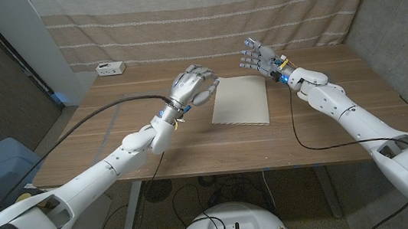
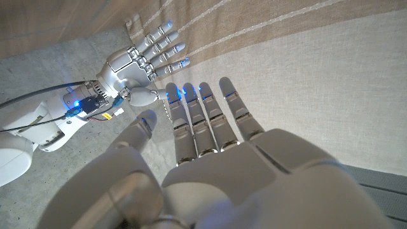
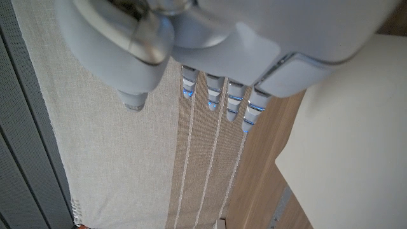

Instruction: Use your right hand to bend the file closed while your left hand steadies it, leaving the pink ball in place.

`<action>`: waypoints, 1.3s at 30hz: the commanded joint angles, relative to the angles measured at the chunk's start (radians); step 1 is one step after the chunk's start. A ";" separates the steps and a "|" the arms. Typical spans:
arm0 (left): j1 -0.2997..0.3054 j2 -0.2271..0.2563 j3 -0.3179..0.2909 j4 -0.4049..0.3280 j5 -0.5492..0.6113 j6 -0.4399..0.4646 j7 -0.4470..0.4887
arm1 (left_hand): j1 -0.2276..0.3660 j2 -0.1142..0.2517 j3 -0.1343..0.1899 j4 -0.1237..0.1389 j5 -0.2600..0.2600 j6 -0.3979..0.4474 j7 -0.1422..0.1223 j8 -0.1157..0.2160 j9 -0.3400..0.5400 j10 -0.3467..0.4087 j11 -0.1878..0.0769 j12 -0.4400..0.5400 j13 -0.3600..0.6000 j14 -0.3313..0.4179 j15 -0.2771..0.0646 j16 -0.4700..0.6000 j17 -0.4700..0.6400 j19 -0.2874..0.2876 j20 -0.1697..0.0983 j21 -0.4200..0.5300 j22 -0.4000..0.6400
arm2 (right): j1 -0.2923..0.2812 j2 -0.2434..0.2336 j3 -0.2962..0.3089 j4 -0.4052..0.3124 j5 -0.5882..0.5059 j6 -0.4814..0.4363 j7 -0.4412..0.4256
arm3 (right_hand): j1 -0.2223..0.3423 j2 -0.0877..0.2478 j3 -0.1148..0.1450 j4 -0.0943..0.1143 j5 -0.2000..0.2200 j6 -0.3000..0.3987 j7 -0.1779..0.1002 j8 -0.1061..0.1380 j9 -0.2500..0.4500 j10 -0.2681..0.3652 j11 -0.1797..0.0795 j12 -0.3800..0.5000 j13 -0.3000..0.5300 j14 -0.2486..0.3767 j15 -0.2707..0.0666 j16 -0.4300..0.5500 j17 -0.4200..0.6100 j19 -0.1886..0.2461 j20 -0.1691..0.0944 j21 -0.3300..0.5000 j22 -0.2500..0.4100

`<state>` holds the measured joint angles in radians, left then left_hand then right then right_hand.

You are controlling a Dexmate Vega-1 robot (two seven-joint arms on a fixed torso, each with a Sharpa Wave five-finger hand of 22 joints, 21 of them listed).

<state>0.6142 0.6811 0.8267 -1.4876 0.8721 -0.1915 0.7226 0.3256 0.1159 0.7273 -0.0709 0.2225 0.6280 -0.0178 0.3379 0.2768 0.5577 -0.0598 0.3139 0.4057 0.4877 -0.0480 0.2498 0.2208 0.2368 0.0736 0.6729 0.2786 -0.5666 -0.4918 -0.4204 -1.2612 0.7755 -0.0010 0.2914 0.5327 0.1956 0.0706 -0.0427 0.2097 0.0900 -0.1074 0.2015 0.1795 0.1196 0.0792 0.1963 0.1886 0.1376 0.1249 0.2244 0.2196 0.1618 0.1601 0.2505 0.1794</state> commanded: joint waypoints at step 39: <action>-0.151 -0.019 0.023 0.036 -0.303 -0.057 -0.906 | -0.208 -0.038 -0.077 0.099 -0.040 -0.226 -0.043 -0.167 -0.095 -0.238 0.012 -0.133 -0.189 -0.255 -0.008 -0.080 -0.052 -0.107 0.048 -0.109 -0.108 | 0.194 -0.175 -0.400 -0.296 -0.850 -0.687 -0.340 | 0.056 -0.017 0.316 0.098 0.019 0.311 0.053 0.032 0.004 0.213 -0.014 0.038 0.003 0.100 -0.061 0.060 0.047 0.132 -0.064 0.018 0.003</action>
<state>0.4789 0.6615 0.8331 -1.4252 0.5555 -0.3001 -0.0824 0.1277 0.0864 0.6439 0.0282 0.1741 0.4472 -0.0368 0.1753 0.1812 0.3492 -0.0450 0.1847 0.2367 0.2690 -0.0410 0.1730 0.1692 0.1582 0.1277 0.5940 0.1772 -0.4109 -0.6643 -0.7478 -1.5262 0.0560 -0.5422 -0.0610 0.5855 0.1903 0.3854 0.0607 0.2322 0.3895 -0.0520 0.2346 0.1794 0.3218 0.0661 0.2295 0.1884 0.2365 0.0729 0.2824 0.2649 0.2863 0.1001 0.2632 0.1813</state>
